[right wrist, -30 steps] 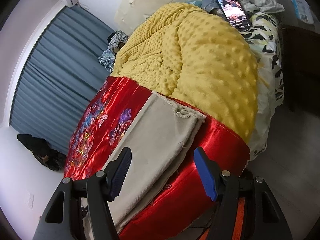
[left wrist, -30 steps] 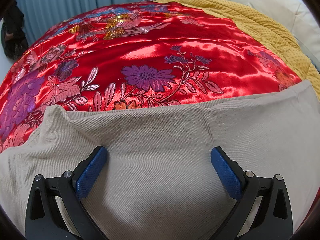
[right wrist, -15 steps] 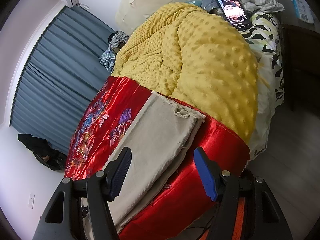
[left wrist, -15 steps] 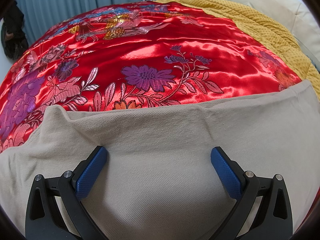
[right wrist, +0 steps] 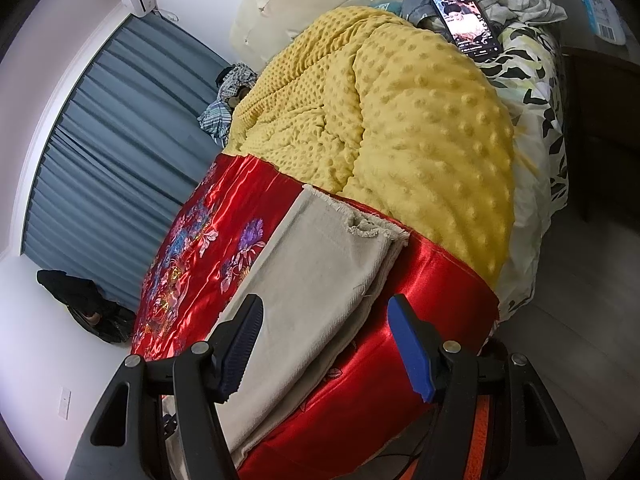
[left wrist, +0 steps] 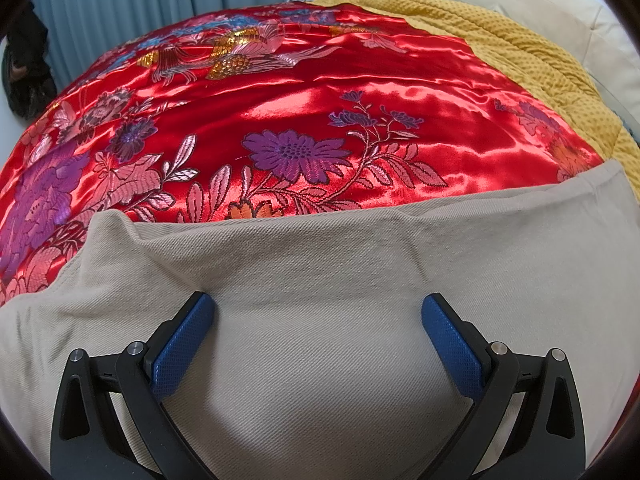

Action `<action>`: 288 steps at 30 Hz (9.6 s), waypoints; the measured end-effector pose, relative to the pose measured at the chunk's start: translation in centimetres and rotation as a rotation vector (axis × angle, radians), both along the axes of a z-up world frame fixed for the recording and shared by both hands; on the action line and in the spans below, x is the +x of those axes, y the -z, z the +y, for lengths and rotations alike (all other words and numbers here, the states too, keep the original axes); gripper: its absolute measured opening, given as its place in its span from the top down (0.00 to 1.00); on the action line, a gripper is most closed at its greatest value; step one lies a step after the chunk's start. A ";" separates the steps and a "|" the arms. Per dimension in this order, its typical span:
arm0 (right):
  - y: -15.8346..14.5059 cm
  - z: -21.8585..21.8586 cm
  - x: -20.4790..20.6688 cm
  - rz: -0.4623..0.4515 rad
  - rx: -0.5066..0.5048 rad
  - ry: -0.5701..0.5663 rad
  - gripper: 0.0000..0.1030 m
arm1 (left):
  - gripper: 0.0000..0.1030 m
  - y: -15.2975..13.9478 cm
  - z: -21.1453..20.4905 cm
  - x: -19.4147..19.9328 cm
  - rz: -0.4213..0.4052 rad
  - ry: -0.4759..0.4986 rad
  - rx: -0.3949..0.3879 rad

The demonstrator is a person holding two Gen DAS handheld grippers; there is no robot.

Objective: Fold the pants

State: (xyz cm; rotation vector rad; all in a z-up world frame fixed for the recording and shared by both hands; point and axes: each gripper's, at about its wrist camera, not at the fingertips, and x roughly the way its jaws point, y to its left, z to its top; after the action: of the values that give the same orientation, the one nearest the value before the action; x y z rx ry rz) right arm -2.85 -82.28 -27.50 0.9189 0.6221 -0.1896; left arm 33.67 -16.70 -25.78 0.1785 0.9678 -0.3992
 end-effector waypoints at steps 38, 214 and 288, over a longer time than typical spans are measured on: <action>0.1 0.2 0.1 0.008 0.000 -0.004 0.37 | 0.00 0.0 0.0 -0.1 0.002 0.000 -0.001; 3.2 41.0 5.9 0.110 -0.646 -1.023 0.28 | 0.01 -2.2 8.4 -10.3 0.073 -0.062 0.010; 3.0 39.8 4.7 0.131 -0.568 -1.019 0.00 | 0.81 -10.1 38.1 -16.5 -0.072 -0.800 -0.625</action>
State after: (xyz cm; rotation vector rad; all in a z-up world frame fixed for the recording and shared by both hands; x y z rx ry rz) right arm 1.87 -42.45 -30.54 -0.0236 1.0191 0.4761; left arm 17.19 21.39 -15.69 -0.7410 0.7301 0.0608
